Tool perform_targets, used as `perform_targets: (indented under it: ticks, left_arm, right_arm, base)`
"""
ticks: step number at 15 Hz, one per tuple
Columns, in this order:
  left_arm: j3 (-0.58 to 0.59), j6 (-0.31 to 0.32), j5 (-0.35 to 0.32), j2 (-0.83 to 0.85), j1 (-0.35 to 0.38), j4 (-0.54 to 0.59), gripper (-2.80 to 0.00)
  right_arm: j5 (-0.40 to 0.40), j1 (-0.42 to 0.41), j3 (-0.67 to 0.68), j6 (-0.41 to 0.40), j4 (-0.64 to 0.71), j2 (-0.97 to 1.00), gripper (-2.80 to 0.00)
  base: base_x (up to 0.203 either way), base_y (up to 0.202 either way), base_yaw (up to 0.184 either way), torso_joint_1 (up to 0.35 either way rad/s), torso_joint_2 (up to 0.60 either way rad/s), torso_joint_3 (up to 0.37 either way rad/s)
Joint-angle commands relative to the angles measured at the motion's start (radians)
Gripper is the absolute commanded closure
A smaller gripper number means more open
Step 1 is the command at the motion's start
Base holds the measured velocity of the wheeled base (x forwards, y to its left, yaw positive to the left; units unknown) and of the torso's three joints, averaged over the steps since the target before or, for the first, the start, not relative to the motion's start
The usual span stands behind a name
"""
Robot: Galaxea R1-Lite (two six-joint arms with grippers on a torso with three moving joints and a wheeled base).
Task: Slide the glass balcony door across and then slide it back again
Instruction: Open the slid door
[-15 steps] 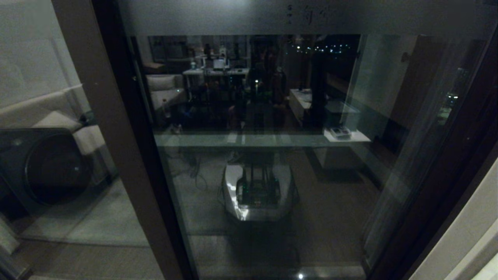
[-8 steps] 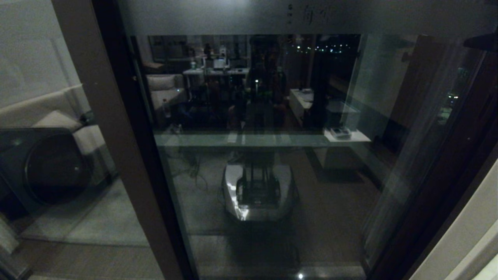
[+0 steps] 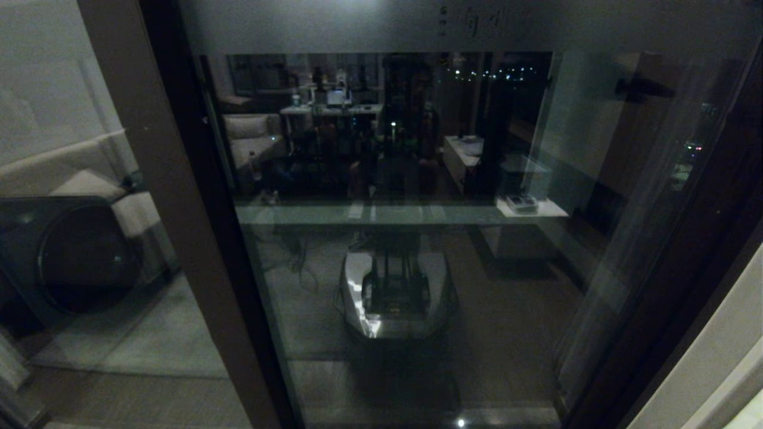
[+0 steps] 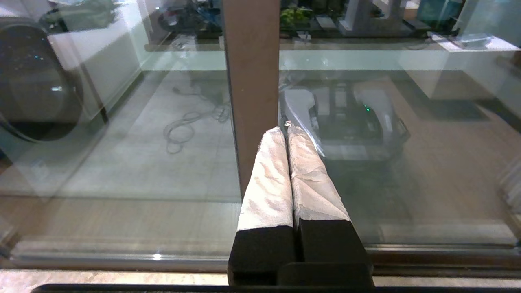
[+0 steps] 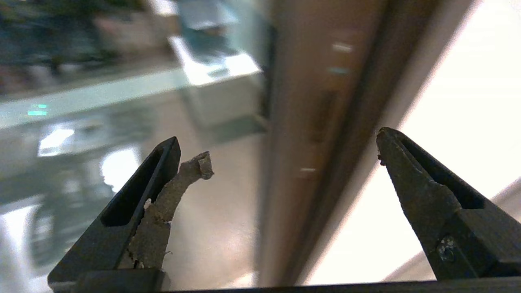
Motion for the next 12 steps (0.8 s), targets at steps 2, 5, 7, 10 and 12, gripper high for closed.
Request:
perform_targets:
  ticks: [2,5,7,10,12]
  left_arm:
    - [0.002,0.000,0.000,0.001,0.000,0.000,0.00]
    - [0.002,0.000,0.000,0.001,0.000,0.000,0.00]
    - [0.002,0.000,0.002,0.001,0.000,0.000,0.00]
    - [0.002,0.000,0.001,0.001,0.000,0.000,0.00]
    - [0.002,0.000,0.000,0.001,0.000,0.000,0.00]
  right_arm:
    - [0.017,-0.065,-0.007,-0.027,0.048,0.068,-2.80]
    - [0.155,-0.094,-0.027,-0.027,0.087,0.076,-2.80]
    - [0.247,-0.116,-0.054,-0.025,0.147,0.073,-2.80]
    - [0.271,-0.164,-0.140,-0.028,0.170,0.142,-2.80]
    - [0.338,-0.200,-0.226,-0.026,0.238,0.189,-2.80]
  base:
    - [0.000,0.000,0.000,0.000,0.00,0.000]
    - [0.000,0.000,0.000,0.000,0.00,0.000]
    - [0.000,0.000,0.000,0.000,0.00,0.000]
    - [0.000,0.000,0.000,0.000,0.00,0.000]
    - [0.000,0.000,0.000,0.000,0.00,0.000]
